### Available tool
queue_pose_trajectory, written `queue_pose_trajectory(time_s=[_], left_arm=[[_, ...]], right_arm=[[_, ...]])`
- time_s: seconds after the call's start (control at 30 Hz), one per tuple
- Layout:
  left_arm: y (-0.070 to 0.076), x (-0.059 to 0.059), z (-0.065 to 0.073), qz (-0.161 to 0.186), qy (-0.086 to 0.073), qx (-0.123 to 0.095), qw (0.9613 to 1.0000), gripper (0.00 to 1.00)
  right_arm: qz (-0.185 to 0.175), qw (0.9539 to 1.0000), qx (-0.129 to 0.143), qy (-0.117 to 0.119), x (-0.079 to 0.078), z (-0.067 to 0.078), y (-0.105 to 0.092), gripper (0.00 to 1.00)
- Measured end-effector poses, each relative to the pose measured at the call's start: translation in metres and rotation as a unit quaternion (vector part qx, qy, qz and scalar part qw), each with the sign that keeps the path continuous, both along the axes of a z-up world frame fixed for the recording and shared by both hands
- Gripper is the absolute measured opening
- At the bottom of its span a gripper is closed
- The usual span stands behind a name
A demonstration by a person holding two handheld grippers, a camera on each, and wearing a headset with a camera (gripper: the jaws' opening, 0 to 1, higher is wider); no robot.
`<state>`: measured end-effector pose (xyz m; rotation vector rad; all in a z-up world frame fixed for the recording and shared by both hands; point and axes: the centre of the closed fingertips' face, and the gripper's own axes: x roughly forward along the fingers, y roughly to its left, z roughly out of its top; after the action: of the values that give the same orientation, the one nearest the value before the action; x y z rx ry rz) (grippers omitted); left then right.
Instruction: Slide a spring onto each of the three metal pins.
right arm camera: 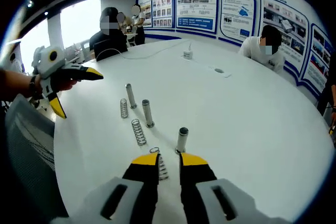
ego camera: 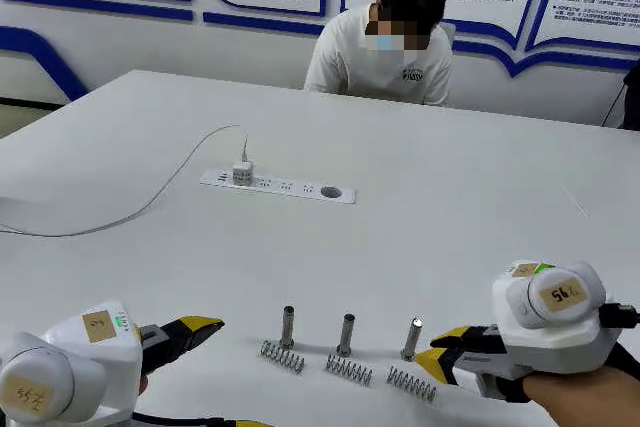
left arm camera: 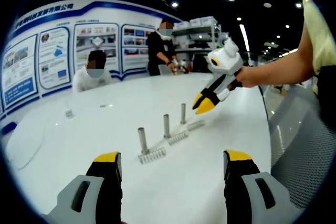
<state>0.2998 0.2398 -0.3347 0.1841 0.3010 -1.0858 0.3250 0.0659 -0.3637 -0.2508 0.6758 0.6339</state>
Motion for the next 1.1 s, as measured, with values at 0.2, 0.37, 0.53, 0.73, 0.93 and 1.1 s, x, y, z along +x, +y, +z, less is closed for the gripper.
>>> queue_pose_trajectory(time_s=[0.2, 0.37, 0.53, 0.73, 0.93, 1.1], left_arm=[[-0.001, 0.000, 0.000, -0.001, 0.001, 0.001, 1.0000, 0.81], [0.000, 0.000, 0.000, 0.000, 0.001, 0.002, 1.0000, 0.81], [0.000, -0.001, -0.002, 0.000, 0.002, 0.004, 1.0000, 0.81], [-0.002, -0.003, -0.002, -0.002, 0.004, 0.005, 1.0000, 0.81], [-0.003, -0.004, -0.004, -0.004, 0.006, 0.005, 1.0000, 0.81], [-0.004, -0.005, -0.004, -0.005, 0.007, 0.005, 0.9999, 0.80]], right_arm=[[0.023, 0.9997, -0.002, 0.006, -0.006, -0.009, -0.001, 0.16], [0.046, 0.9988, -0.008, 0.015, -0.014, -0.019, 0.000, 0.16], [0.065, 0.9974, -0.018, 0.024, -0.019, -0.030, 0.001, 0.16], [0.072, 0.9968, -0.024, 0.027, -0.019, -0.035, 0.000, 0.15], [0.077, 0.9964, -0.026, 0.027, -0.016, -0.037, -0.001, 0.14], [0.083, 0.9956, -0.033, 0.027, -0.017, -0.040, 0.000, 0.13]])
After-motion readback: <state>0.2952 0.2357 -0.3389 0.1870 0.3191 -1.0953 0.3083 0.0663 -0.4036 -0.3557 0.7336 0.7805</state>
